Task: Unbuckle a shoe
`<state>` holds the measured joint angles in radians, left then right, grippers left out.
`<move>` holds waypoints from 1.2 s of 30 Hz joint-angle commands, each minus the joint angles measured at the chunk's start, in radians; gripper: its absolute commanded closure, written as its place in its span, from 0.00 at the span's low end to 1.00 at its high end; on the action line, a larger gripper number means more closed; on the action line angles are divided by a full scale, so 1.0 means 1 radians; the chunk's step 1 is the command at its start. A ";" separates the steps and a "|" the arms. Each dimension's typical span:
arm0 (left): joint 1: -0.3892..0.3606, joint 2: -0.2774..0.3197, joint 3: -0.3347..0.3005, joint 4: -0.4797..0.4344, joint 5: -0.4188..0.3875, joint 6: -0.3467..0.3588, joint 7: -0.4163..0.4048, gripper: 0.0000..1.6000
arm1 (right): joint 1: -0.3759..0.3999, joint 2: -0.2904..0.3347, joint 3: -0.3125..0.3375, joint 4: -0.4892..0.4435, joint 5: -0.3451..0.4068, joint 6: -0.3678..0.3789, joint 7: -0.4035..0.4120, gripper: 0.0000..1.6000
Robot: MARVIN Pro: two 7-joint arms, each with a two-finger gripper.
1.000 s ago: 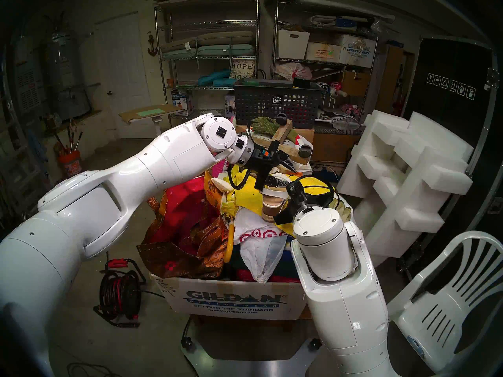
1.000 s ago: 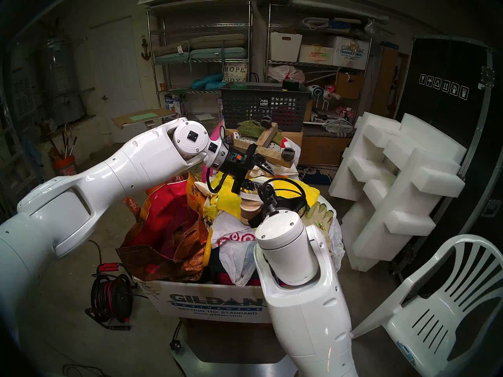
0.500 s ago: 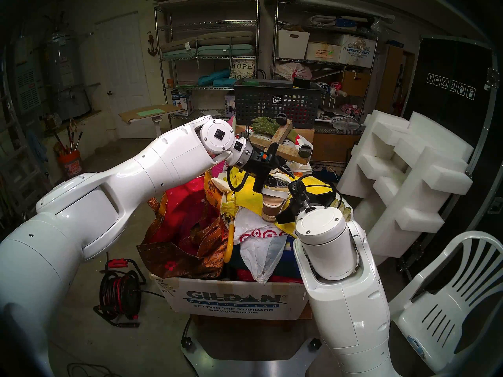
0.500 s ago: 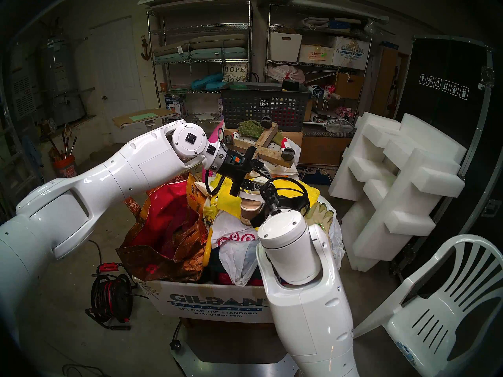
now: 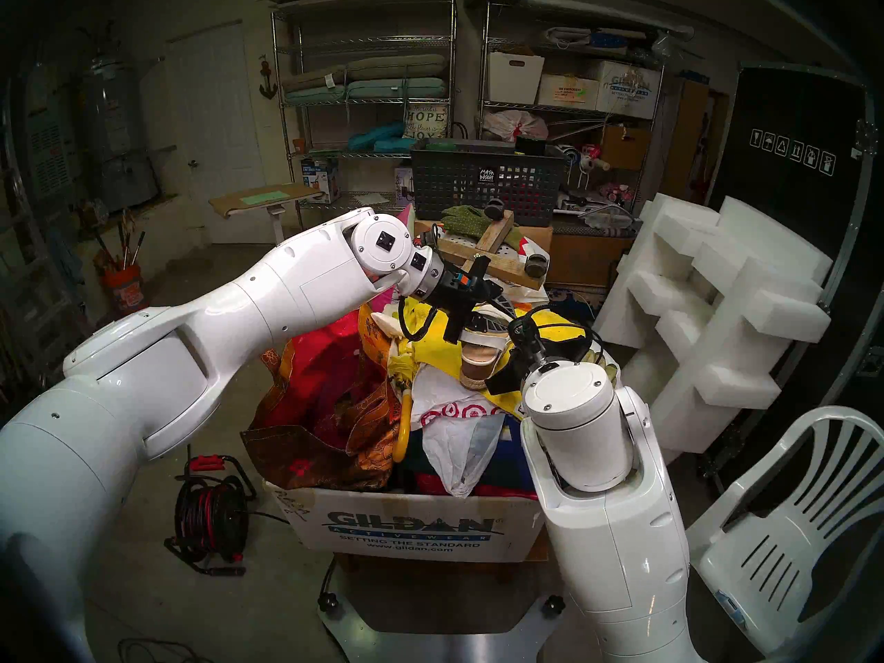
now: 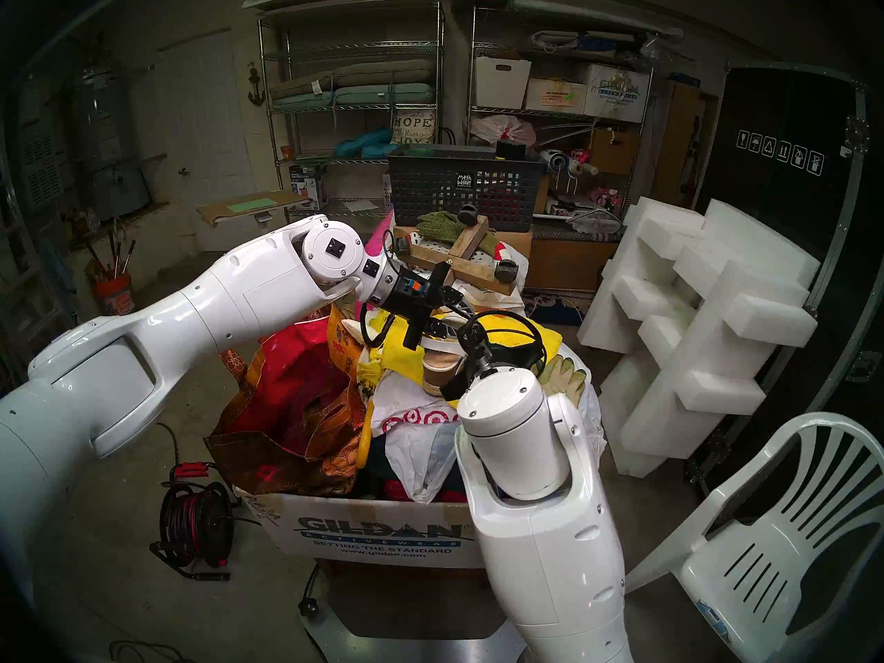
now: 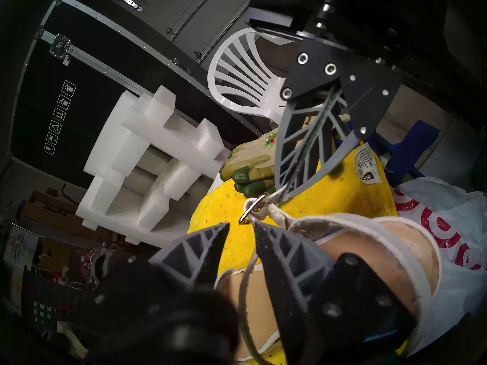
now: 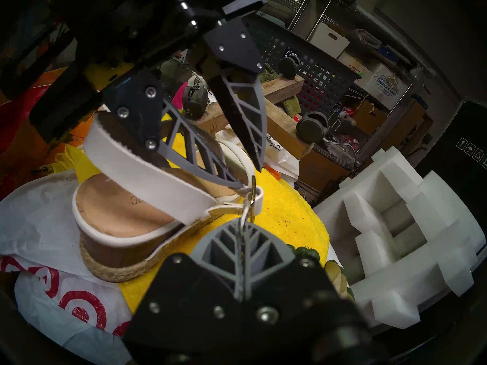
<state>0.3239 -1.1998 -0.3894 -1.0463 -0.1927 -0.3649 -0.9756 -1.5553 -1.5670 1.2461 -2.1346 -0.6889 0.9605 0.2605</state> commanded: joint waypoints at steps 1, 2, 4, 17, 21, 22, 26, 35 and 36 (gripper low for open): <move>-0.015 -0.007 -0.005 -0.005 -0.001 -0.006 -0.004 0.47 | 0.005 -0.002 -0.004 -0.033 -0.010 -0.001 0.014 1.00; -0.014 -0.007 -0.004 -0.005 -0.001 -0.007 -0.005 0.47 | 0.004 0.000 -0.005 -0.034 -0.016 -0.001 0.022 1.00; -0.014 -0.007 -0.004 -0.006 -0.001 -0.008 -0.005 0.47 | 0.002 0.001 -0.005 -0.035 -0.020 -0.001 0.026 1.00; -0.009 0.006 0.001 -0.017 0.001 -0.022 -0.011 0.50 | 0.006 0.021 0.012 -0.049 -0.066 -0.001 0.084 1.00; -0.009 0.011 0.001 -0.022 0.001 -0.023 -0.011 0.52 | 0.016 0.032 0.023 -0.054 -0.075 -0.001 0.106 1.00; -0.009 0.012 0.000 -0.022 0.001 -0.023 -0.011 0.52 | 0.018 0.034 0.025 -0.055 -0.078 -0.001 0.113 1.00; -0.009 0.015 0.000 -0.023 -0.002 -0.028 -0.014 0.61 | 0.029 0.037 0.026 -0.053 -0.090 -0.001 0.138 1.00; -0.007 0.016 0.000 -0.023 -0.006 -0.031 -0.020 0.59 | 0.046 0.023 0.015 -0.039 -0.111 -0.001 0.165 1.00; -0.007 0.017 0.000 -0.023 -0.006 -0.031 -0.021 0.58 | 0.047 0.021 0.014 -0.038 -0.113 -0.001 0.168 1.00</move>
<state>0.3305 -1.1794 -0.3797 -1.0629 -0.1934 -0.3950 -0.9965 -1.5393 -1.5275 1.2717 -2.1589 -0.7938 0.9605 0.4231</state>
